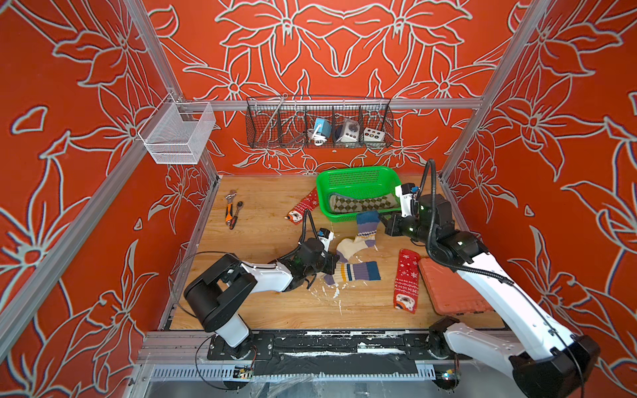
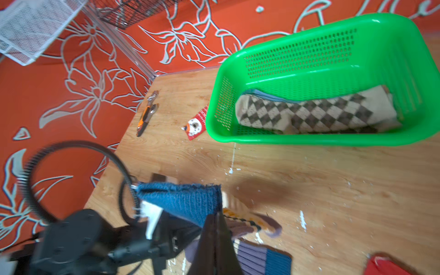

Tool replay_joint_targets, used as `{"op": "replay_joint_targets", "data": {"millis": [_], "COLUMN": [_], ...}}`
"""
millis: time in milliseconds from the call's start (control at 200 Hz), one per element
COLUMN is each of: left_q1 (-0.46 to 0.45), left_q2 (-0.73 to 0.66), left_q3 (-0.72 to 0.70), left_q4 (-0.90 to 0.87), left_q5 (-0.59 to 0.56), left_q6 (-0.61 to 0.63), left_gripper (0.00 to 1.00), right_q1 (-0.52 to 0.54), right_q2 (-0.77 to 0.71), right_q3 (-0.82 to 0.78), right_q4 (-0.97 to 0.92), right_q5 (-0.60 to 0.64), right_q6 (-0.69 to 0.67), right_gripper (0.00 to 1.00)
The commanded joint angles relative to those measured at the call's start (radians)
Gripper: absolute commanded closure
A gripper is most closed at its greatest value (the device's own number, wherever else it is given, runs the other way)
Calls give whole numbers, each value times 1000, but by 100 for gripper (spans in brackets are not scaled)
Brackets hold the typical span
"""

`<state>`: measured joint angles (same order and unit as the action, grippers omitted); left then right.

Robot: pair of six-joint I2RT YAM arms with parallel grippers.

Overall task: Place the socks together as a pair
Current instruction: Place the sock at the center of the board.

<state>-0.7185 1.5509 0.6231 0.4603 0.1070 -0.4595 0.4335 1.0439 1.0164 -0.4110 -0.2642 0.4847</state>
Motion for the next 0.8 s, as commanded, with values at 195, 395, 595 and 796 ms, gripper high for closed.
{"op": "replay_joint_targets", "data": {"millis": [195, 395, 595, 796], "left_q1": [99, 143, 164, 168], "left_q2": [-138, -142, -112, -173], "left_q3": [81, 147, 186, 164], "left_q4": [-327, -477, -565, -589], "left_q5": [-34, -85, -124, -121], "left_q6": [58, 112, 149, 129], "left_gripper": [100, 100, 100, 100], "right_q1": [-19, -25, -38, -50], "right_q2": [-48, -11, 23, -35], "right_q3": [-144, -201, -259, -299], "right_q4": [-12, 48, 104, 101], "right_q5": [117, 97, 114, 50], "right_q6": [-1, 30, 48, 65], "right_gripper": [100, 100, 100, 100]}}
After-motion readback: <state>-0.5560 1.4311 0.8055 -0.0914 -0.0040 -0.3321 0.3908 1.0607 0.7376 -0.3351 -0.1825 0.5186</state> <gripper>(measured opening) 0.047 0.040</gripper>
